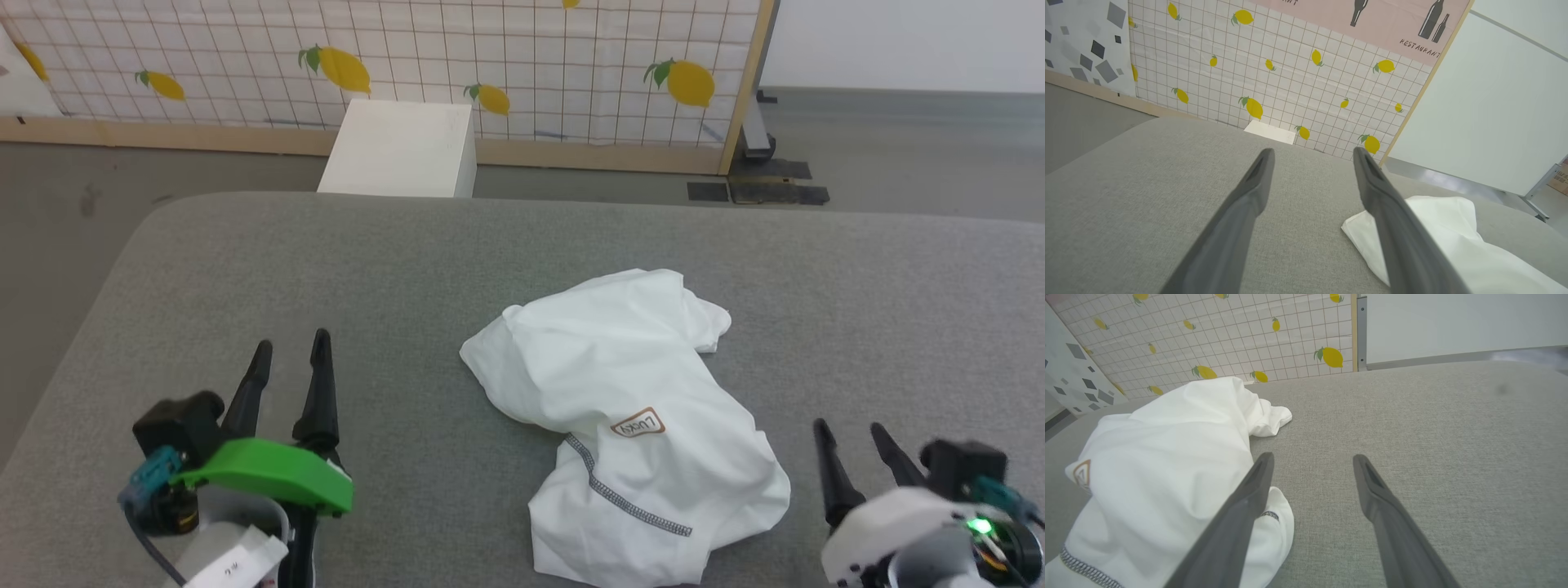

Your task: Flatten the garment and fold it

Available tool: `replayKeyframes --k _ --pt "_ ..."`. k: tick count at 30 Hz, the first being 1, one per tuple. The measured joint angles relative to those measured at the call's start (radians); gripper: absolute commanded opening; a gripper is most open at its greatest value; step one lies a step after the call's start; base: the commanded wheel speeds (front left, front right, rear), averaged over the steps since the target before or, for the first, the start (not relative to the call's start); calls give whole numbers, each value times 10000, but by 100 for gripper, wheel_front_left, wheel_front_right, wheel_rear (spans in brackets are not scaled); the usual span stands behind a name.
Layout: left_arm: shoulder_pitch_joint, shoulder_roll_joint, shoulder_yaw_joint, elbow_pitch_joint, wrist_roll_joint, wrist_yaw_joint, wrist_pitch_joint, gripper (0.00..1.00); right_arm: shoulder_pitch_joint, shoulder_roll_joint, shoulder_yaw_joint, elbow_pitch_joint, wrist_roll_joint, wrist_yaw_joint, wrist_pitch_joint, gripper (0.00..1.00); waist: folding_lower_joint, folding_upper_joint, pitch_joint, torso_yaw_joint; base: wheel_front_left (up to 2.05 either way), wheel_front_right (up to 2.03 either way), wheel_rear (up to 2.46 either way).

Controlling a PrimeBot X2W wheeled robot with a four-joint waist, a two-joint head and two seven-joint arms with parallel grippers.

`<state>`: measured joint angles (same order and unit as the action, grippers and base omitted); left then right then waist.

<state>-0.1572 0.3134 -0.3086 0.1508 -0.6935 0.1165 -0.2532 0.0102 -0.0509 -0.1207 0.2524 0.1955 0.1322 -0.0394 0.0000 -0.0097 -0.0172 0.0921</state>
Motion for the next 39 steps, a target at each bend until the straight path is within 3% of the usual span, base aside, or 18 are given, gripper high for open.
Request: replayKeyframes --k 5,11,15,21,22,23,24,25,32,39 --pt "869 -520 560 -740 587 88 -40 100 -1038 -21 447 178 -805 0 2665 100 0 0 291 8 0 0 0" --pt "1092 -1108 982 -1049 1093 -105 -40 100 -2180 -786 1488 631 -1455 0 5942 100 0 0 764 140 0 0 0" --pt "1071 -1427 1070 -1045 1231 -318 -40 100 -2436 -1183 1994 869 -1237 0 7302 100 0 0 1106 351 0 0 0" --pt "1054 -1707 1246 -863 1559 -629 -40 100 -2574 -1745 2830 598 -324 -6 8351 100 0 0 1603 642 0 0 0" --pt "1053 -1758 1285 -807 1574 -663 -40 100 -2574 -1856 2917 516 -150 -6 8468 96 0 0 1671 683 0 0 0" --pt "1053 -1802 1315 -767 1593 -715 -40 100 -2576 -1933 2964 439 -36 -6 8495 34 0 0 1717 715 0 0 0" --pt "1052 -1850 1350 -725 1622 -732 -40 100 -2575 -2002 3012 360 58 -6 8487 13 0 0 1758 749 0 0 0" --pt "1052 -1887 1390 -675 1662 -779 -40 100 -2575 -2069 3093 282 105 -6 8397 0 0 0 1786 772 0 0 0" --pt "1054 -2002 1655 -479 1779 -1001 -42 100 -2587 -2088 2667 102 345 2 6916 0 0 0 1542 613 0 0 0" --pt "1055 -2115 1682 -378 1808 -1191 -48 100 -2849 -2161 -594 -472 -163 2 6023 0 0 0 1094 214 0 0 0"
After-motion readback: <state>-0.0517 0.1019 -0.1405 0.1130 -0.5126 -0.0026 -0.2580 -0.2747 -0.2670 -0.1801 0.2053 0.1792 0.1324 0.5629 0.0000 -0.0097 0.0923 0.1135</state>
